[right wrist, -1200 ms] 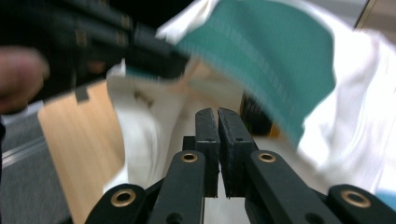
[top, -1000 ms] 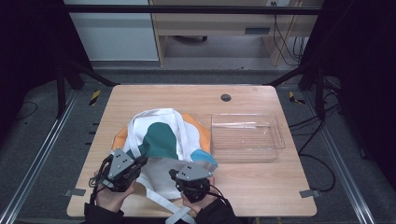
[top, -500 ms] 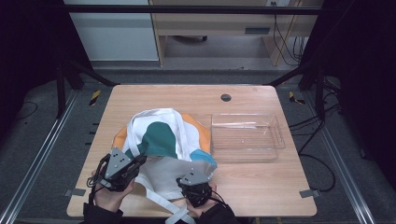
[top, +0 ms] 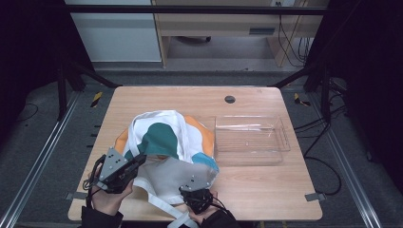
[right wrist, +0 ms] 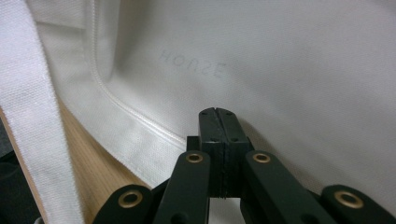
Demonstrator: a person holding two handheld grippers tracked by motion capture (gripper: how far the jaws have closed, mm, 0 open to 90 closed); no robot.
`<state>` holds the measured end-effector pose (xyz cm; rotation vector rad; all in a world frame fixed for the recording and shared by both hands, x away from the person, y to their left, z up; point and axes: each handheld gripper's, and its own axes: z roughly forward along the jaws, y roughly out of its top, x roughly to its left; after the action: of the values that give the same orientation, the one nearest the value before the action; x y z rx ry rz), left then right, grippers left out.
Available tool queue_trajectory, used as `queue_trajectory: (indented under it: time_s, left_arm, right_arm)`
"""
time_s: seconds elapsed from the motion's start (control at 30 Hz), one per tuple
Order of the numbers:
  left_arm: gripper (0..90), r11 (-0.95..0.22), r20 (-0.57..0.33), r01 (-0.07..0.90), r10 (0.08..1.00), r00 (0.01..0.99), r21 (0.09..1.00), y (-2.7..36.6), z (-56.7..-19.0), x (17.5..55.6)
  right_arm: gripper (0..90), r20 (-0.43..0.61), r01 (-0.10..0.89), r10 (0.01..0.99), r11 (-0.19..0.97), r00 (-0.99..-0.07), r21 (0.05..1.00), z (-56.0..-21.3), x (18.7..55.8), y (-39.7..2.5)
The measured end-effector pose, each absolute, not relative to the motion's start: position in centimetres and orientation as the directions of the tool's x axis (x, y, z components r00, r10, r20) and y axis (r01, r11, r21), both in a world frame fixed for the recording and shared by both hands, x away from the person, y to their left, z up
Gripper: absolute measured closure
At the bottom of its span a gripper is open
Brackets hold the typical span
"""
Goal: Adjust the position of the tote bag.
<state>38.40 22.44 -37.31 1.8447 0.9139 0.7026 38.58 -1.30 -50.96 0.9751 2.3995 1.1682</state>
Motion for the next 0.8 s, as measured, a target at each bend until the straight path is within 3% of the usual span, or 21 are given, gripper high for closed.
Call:
queue_trajectory:
  time_s: [0.8]
  left_arm:
    - [88.6,-0.249,0.071,0.260,0.834,0.546,0.933,23.2,-35.2,38.2]
  right_arm:
    - [90.0,-0.017,0.417,0.701,0.444,-0.713,0.793,-51.2,38.0,-1.0]
